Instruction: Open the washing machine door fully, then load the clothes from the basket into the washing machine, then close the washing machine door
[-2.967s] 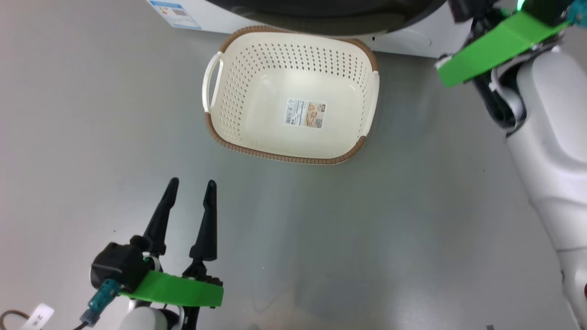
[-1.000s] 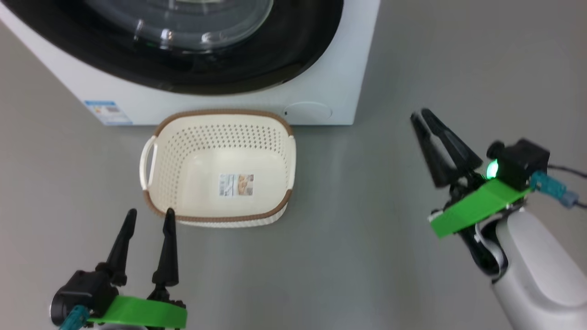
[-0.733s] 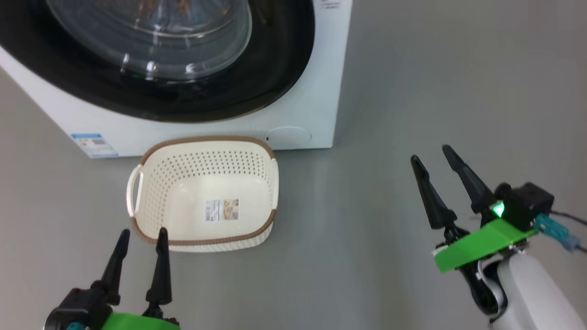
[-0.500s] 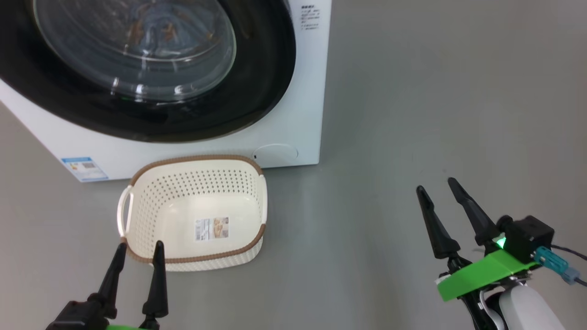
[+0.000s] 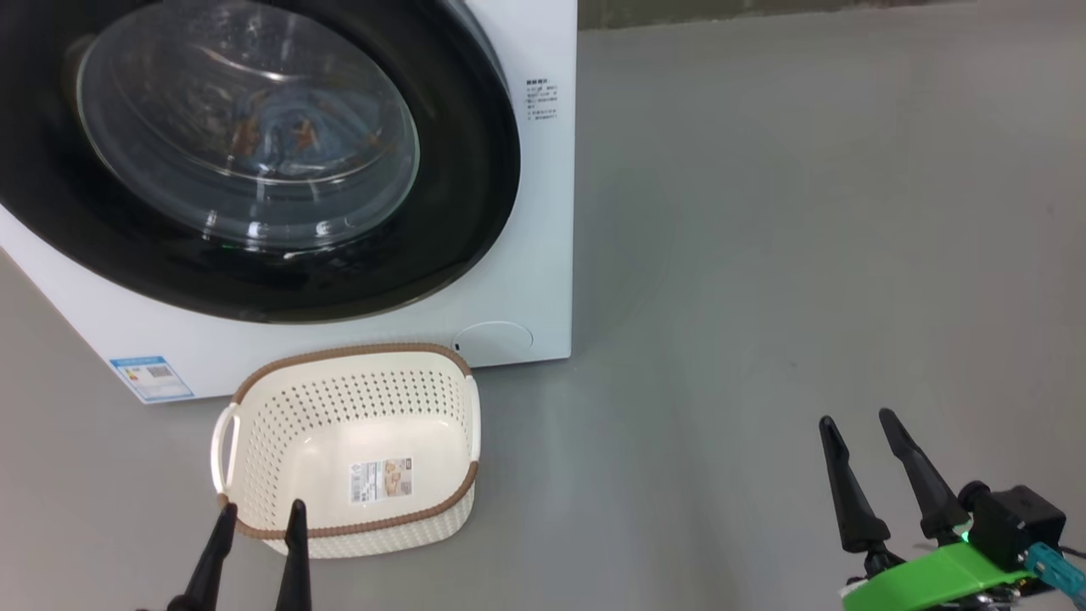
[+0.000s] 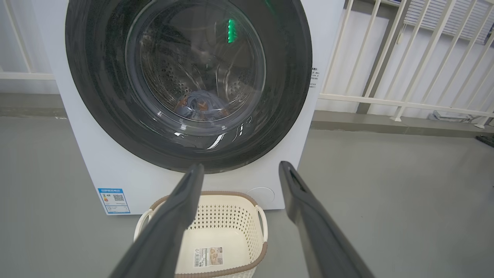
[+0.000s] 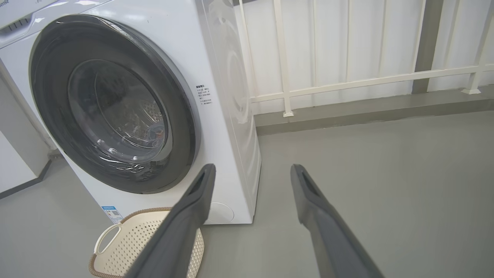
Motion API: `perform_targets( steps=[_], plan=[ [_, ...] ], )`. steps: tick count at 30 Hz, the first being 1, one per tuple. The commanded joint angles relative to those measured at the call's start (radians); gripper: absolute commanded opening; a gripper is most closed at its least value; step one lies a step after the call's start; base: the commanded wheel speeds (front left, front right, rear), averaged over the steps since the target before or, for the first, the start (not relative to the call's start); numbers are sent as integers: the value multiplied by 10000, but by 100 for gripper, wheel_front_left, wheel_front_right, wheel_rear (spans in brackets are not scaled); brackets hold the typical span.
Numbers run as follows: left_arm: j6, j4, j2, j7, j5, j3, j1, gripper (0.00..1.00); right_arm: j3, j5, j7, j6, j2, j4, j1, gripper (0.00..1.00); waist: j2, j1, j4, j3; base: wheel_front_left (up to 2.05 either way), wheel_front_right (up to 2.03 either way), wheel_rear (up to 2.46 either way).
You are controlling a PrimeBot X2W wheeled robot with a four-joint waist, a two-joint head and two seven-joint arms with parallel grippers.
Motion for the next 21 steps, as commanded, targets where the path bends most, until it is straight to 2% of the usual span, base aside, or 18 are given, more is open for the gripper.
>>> perform_targets(
  steps=[1, 9, 21],
  plan=[
    [106, -326, 146, -80, 100, 299, -79, 100, 65, -120, -45, -23, 36, -303, 28, 100, -1, 0, -13, -108, 0, 0, 0],
    [245, -434, 146, -80, 261, 333, 216, 100, -67, -415, -45, -23, 232, -314, 363, 100, -1, 0, 65, -240, 0, 0, 0],
    [197, -358, 146, -80, 343, 312, 302, 100, 28, -618, -45, -23, 369, -211, 400, 100, -1, 0, 204, -463, 0, 0, 0]
  ],
)
